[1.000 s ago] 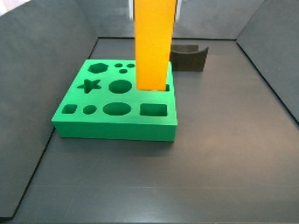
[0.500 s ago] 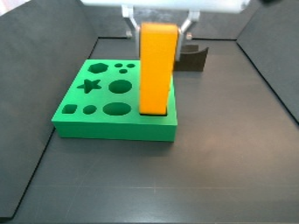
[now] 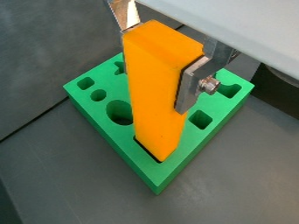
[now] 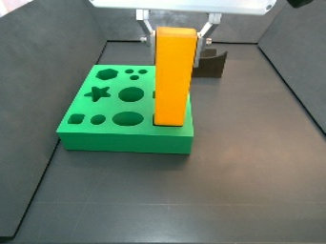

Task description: Insert the rectangle object.

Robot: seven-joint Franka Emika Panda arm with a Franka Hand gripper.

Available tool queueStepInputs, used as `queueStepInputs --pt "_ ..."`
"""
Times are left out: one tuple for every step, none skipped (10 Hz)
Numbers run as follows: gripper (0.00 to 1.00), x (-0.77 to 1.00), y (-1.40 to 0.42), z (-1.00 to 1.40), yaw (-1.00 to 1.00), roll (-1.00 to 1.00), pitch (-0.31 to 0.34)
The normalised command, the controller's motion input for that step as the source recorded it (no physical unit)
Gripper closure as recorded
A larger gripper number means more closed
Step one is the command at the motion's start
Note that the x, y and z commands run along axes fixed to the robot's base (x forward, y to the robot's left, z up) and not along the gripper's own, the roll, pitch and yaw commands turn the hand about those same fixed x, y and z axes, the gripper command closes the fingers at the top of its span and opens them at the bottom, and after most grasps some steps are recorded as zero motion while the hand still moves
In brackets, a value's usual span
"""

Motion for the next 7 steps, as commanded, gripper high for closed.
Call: queueStepInputs --pt "1.0 0.0 -0.1 -0.65 -0.05 0.0 -0.057" --pt "1.0 0.0 -0.1 -0.66 -0.1 -0.01 -0.064" --pt "1.0 0.0 -0.07 -0.71 -0.05 0.0 -0.079" --pt "1.0 0.0 -0.05 -0.7 0.0 0.0 -0.093" --pt "1.0 0.0 -0.01 -0.54 0.13 0.01 -0.09" --pt "1.0 -0.1 -0.05 -0.26 0.0 -0.05 -0.091" --pt "1.0 0.0 0.0 -0.2 0.0 -0.09 -0.03"
